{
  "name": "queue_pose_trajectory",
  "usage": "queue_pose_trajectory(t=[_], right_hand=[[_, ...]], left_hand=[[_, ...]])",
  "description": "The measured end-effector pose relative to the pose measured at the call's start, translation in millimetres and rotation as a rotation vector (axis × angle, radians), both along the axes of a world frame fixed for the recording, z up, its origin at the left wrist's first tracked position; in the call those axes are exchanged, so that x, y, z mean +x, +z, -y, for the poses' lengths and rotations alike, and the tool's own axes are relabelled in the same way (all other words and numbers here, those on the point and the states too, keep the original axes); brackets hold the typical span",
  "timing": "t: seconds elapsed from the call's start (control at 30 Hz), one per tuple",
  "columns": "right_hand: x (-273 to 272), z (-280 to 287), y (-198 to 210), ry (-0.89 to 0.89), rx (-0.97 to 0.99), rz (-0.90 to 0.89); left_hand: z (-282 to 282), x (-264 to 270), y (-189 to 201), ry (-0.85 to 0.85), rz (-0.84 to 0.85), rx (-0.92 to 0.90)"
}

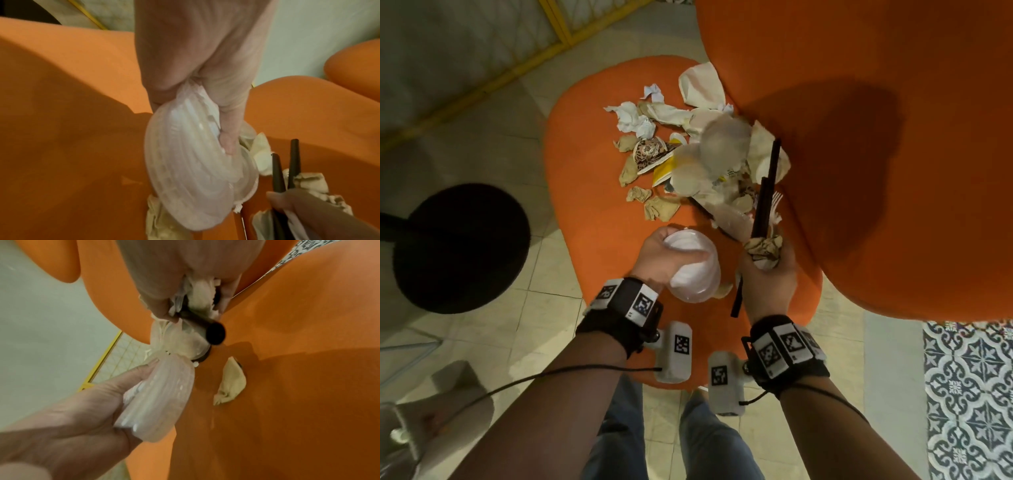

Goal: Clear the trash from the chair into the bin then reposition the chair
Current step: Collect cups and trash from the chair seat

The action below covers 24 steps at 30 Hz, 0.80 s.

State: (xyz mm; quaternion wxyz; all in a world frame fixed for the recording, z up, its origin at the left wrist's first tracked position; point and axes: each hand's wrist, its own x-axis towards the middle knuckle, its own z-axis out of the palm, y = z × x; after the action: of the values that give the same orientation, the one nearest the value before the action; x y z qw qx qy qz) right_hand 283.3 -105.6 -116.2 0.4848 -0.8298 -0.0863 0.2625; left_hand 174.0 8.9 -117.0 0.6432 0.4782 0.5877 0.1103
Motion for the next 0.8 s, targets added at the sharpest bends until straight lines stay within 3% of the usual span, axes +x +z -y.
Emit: queue_pose_trajectory(t=[0.23,0.43,0.6,0.8], right_hand=[[-58,-17,7,0.098,0.069,0.046],[-141,-30,-2,0.384,0.031,0.019],[-250,-53,-14,0.738,-0.017,0.049],[-428,-75,-52,1.257,-0.210,0.001]], left_hand=[[1,-72,7,0.270,0.064,0.010],[1,-175,2,0.506,0.037,0.017],[15,-311,-12,0.727,-0.030,-0.008],[51,-515,-49,0.963,-0.223,-0.082]])
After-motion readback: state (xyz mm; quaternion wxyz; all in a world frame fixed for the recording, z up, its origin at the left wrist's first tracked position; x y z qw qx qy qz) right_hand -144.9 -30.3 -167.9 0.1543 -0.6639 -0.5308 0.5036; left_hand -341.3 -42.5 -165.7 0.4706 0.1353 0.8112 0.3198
